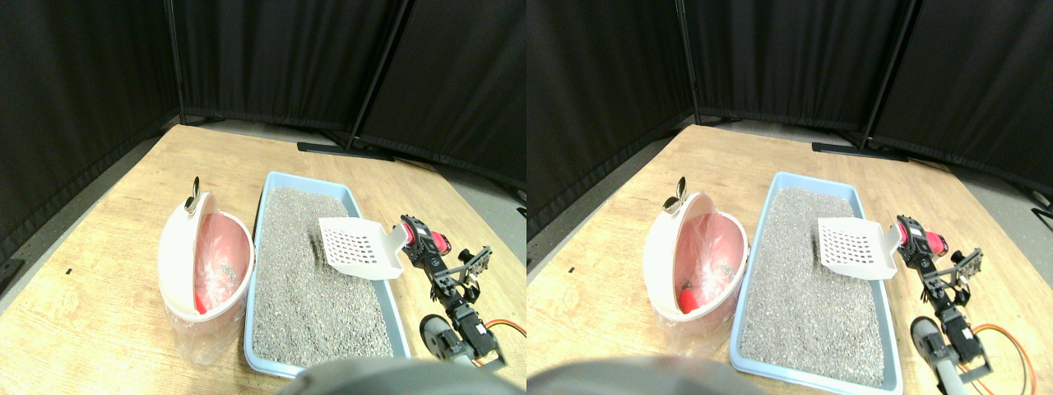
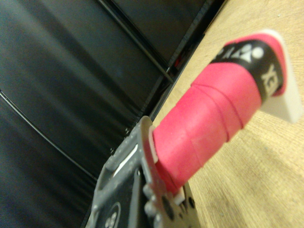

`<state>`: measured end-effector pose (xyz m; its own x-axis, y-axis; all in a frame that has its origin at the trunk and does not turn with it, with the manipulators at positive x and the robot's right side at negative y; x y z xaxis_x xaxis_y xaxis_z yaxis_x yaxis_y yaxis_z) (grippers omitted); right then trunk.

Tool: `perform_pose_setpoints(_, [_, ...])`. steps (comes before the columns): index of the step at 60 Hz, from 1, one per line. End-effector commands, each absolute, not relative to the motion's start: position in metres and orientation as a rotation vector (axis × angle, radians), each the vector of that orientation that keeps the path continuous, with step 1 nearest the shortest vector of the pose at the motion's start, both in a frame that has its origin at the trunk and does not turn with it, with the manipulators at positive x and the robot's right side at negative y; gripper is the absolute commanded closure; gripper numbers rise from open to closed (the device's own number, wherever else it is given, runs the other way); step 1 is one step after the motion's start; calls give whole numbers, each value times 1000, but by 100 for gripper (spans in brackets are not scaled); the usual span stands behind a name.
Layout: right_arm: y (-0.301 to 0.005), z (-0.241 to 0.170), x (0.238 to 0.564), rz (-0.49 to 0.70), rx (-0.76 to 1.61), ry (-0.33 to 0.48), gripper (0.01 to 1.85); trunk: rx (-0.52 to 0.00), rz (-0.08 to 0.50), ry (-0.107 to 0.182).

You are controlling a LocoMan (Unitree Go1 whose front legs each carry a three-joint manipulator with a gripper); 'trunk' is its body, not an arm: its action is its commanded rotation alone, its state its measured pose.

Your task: Scoop (unimanual)

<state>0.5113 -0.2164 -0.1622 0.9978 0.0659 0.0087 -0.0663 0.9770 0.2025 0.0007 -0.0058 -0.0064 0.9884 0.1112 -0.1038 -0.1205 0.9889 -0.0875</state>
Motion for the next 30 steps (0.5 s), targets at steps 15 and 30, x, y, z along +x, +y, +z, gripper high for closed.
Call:
perform_pose_setpoints(15, [-208,-170,506,104,257,-51,179,-115,117,87])
perform_pose_setpoints(30, [-200,-177,505,102,280,-40,181,-122,125,89])
